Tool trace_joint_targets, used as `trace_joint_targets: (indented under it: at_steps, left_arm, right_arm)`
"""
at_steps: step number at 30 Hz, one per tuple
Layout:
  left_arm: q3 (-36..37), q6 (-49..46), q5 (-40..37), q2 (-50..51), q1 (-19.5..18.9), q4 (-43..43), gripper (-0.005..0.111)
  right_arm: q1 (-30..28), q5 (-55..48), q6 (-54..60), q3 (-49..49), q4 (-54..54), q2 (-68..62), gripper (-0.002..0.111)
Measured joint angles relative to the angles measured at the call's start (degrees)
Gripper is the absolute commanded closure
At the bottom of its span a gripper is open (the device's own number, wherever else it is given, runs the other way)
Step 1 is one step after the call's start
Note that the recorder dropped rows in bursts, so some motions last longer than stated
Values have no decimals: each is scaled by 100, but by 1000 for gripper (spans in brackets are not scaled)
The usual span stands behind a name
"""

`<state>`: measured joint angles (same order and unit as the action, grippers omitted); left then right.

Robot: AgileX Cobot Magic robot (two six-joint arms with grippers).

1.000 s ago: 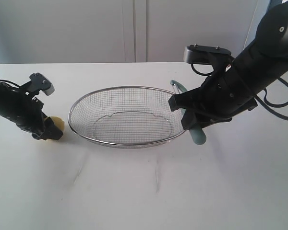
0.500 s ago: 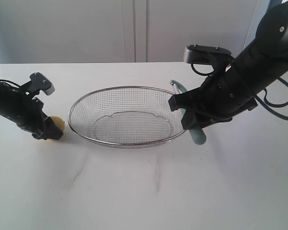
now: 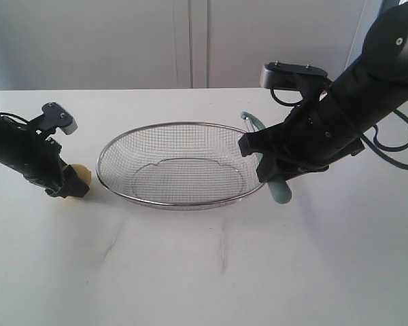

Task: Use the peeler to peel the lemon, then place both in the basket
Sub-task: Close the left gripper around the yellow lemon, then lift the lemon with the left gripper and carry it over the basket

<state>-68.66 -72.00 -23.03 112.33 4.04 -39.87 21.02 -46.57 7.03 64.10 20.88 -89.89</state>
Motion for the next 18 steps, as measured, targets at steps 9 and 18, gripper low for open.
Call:
trace_joint_targets:
  at_steps: [9,18]
  left_arm:
    - [0,0,208,-291,0,0,107]
    - [0,0,-47,-923,0,0,107]
  right_arm:
    - [0,12,0,0,0,0,108]
    - [0,12,0,0,0,0,108]
